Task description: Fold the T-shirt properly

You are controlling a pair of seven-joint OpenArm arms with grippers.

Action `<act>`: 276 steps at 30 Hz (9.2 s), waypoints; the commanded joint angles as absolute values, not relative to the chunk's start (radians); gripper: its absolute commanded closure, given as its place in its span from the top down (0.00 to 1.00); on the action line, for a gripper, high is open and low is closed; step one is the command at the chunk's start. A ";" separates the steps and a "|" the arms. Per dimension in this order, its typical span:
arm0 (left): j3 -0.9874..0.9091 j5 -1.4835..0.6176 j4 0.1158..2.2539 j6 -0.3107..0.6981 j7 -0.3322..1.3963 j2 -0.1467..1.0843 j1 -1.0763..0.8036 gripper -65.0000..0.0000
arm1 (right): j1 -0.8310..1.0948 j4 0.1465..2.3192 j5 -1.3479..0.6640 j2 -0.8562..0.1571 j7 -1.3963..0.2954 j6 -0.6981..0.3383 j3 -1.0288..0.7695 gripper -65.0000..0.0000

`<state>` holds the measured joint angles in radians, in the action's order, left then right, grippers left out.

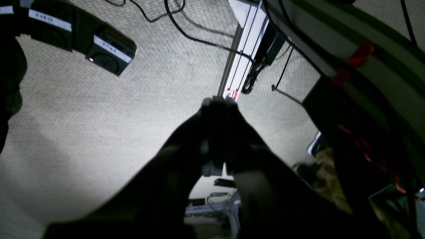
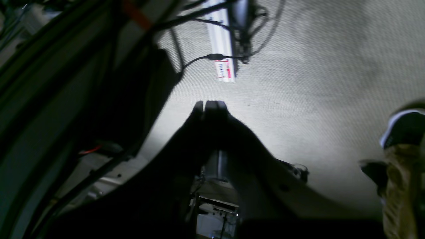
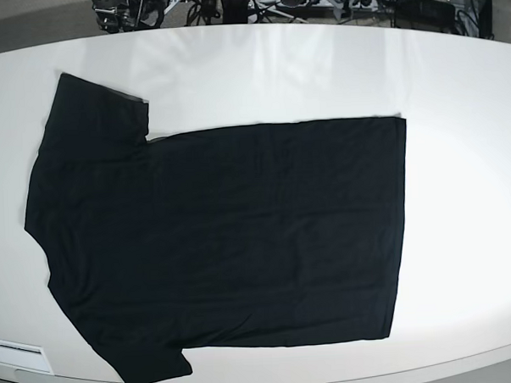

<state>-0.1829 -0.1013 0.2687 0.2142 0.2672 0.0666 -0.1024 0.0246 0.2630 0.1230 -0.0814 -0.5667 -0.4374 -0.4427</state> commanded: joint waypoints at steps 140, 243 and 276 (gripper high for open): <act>0.864 0.232 2.125 0.154 0.633 1.232 -0.097 0.00 | 0.707 2.154 -0.115 -0.573 -0.809 -0.496 -0.041 0.00; 0.299 -0.113 2.030 0.247 0.780 0.850 -0.441 0.00 | 0.737 2.101 -0.149 -0.530 -0.943 -0.399 -0.121 0.00; -0.255 -0.771 1.532 0.277 0.723 0.674 -0.034 0.00 | 0.654 2.302 -0.132 -0.532 -0.902 -0.285 -0.134 0.24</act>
<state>-0.2443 -0.7708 1.5021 0.2752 0.7528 0.6441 -0.0479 0.6544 2.2879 -0.1379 -0.5217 -0.9146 -0.2897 -0.1265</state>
